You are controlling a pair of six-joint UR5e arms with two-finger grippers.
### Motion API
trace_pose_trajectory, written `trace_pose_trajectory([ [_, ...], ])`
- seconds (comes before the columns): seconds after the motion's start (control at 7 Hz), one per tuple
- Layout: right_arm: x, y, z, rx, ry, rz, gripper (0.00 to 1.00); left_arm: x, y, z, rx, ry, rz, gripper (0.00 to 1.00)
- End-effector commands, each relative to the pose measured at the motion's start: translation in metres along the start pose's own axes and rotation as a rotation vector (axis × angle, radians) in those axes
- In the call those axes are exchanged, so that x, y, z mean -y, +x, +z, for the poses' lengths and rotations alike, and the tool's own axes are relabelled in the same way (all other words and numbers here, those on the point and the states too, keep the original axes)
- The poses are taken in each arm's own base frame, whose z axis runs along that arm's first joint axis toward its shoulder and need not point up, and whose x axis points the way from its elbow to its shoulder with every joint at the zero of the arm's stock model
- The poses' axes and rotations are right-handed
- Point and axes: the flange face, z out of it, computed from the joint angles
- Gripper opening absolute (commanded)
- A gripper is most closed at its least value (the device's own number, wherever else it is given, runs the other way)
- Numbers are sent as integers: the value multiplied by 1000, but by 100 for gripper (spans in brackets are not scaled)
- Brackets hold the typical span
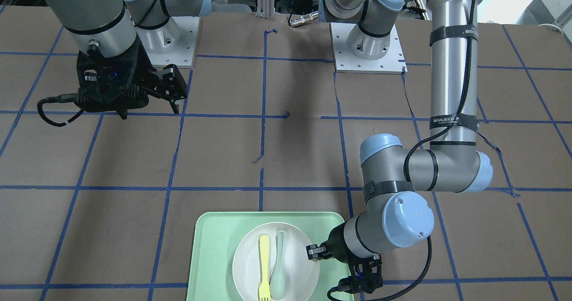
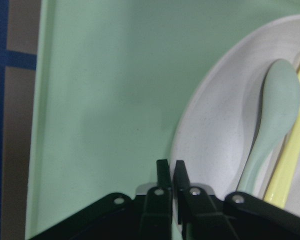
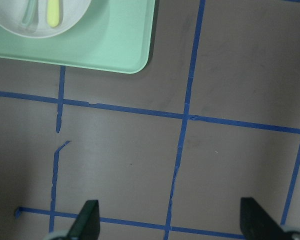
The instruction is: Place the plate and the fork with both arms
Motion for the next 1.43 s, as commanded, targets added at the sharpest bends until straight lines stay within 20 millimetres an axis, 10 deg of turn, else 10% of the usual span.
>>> trace_pose_trajectory([
  [0.0, -1, 0, 0, 0, 0, 0, 100, 0, -2, 0, 6, 3, 28, 48],
  [0.14, 0, 0, 0, 0, 0, 0, 100, -9, -6, 3, 26, 3, 26, 99],
  [0.29, 0, 0, 0, 0, 2, 0, 100, -22, -17, -2, 33, -7, 13, 100],
  [0.71, -1, 1, -1, -8, -1, 0, 100, -68, 0, -140, 185, 50, 0, 100],
  [1.0, 0, 2, 0, -17, -4, 0, 100, -140, 18, -239, 249, 62, 24, 100],
  [1.29, -1, 2, -2, -19, 2, -2, 100, -205, 15, -277, 281, 62, 147, 100],
])
